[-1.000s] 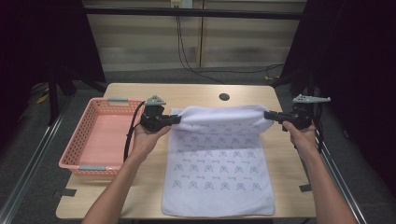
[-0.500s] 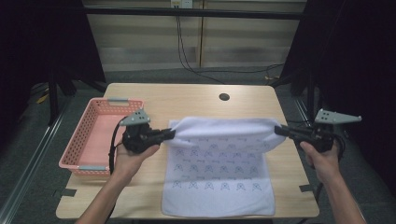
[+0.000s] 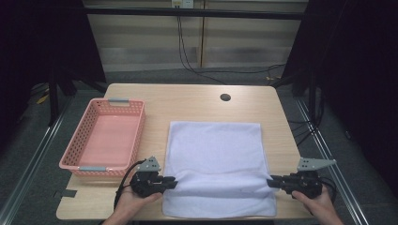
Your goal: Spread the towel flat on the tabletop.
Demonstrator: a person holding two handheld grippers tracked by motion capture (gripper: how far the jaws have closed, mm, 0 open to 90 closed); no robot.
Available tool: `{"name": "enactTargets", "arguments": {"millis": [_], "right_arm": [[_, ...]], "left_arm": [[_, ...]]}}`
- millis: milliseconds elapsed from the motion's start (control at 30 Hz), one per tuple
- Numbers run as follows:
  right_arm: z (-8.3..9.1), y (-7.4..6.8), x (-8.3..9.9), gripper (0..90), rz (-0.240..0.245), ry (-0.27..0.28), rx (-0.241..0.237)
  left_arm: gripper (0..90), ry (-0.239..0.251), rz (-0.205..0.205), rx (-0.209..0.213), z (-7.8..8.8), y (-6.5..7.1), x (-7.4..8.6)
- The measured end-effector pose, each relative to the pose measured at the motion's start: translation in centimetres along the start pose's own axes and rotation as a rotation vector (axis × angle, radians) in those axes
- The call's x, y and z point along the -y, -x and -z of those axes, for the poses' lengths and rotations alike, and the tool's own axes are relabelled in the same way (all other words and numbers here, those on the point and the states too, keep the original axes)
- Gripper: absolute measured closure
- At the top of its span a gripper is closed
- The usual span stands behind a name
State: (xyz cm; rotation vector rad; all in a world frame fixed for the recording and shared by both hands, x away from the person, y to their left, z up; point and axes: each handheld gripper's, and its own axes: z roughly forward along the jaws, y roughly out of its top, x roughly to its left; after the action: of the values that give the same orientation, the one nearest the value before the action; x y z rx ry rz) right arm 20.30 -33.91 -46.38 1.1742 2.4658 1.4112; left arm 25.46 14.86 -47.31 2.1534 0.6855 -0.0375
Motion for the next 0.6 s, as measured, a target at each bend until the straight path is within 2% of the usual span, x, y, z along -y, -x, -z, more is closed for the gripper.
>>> {"name": "enactTargets", "arguments": {"millis": [67, 133, 200, 267, 300, 333, 367, 433, 500, 533, 600], "right_arm": [[-0.1, -0.2, 0.3, 73.2, -0.002, -0.02, -0.007], [-0.4, -0.6, 0.7, 64.4, -0.005, -0.06, 0.007], [-0.4, -0.8, 0.5, 58.8, -0.002, -0.05, 0.022], [-0.1, -0.8, 0.0, 55.6, 0.002, -0.031, 0.036], [-0.1, -0.7, -0.4, 54.1, 0.003, -0.018, 0.046], [-0.1, -0.6, -0.6, 54.1, 0.009, -0.017, 0.055], [-0.2, -0.4, -1.0, 54.3, 0.018, -0.019, 0.058], [-0.9, 0.0, -1.4, 56.0, 0.017, -0.019, 0.054], [-2.0, 0.3, -1.6, 56.1, 0.022, -0.054, 0.036], [-2.6, 0.4, -1.7, 56.1, 0.028, -0.074, 0.034], [-3.8, 0.8, -1.9, 56.1, 0.035, -0.109, 0.017]], "left_arm": [[72.5, -0.016, 0.006, 0.017, 0.0, 0.2, 0.6], [63.7, -0.007, 0.011, 0.025, 0.4, 0.2, 0.7], [61.8, 0.023, 0.009, 0.038, 0.9, 0.0, 0.3], [59.3, 0.063, 0.03, 0.022, 1.1, -0.5, -0.4], [57.7, 0.066, 0.019, 0.016, 1.0, -0.8, -0.7], [58.4, 0.058, -0.004, -0.008, 0.7, -1.1, -1.3], [59.3, 0.054, 0.002, -0.013, 0.4, -1.4, -1.6], [59.4, 0.02, 0.009, 0.001, -0.9, -2.2, -2.1], [56.5, -0.009, 0.003, -0.017, -2.0, -2.9, -2.3], [54.2, -0.038, 0.007, 0.013, -2.6, -3.2, -2.3], [50.7, -0.055, 0.002, -0.003, -3.1, -3.2, -2.2]]}}
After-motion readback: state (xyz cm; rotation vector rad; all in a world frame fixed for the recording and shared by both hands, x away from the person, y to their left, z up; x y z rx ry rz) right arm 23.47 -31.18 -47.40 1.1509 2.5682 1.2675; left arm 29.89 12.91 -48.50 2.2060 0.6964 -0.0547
